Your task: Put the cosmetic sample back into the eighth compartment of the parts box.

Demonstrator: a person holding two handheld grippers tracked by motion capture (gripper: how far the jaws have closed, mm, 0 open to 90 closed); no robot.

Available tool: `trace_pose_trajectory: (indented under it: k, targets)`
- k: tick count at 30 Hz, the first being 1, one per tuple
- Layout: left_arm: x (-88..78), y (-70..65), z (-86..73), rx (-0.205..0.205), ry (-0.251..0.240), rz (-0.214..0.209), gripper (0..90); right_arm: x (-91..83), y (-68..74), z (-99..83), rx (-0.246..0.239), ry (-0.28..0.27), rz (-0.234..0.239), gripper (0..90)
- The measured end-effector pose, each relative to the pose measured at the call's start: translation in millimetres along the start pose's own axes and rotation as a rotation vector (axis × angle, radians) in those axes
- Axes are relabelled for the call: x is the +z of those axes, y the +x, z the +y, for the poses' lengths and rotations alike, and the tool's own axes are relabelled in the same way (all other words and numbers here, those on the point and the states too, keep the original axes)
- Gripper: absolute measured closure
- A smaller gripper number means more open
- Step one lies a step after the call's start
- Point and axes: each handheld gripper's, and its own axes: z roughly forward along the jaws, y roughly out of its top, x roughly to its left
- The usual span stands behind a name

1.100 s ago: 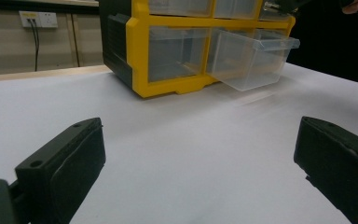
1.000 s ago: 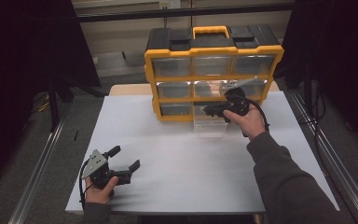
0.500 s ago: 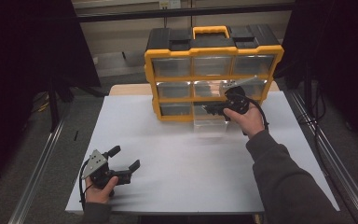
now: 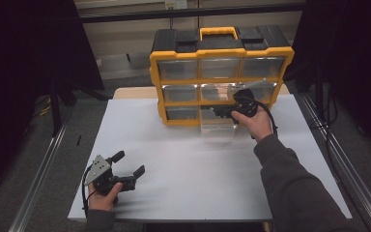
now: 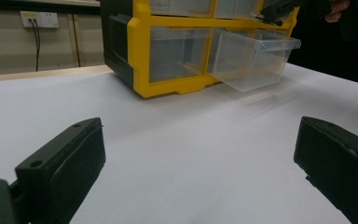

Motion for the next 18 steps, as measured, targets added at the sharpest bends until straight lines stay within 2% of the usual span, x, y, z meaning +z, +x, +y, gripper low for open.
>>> trace_pose_trajectory:
  k: [11,18]
  targets:
    - [0.2,-0.2,0.0,0.000,0.000,-0.001,1.9,5.8,-4.7,-1.9,0.004,-0.001,-0.032,81.3]
    - [0.6,-0.4,0.0,-0.008,-0.006,0.000,2.0,8.3,-4.4,-3.2,-0.004,0.008,-0.033,81.2]
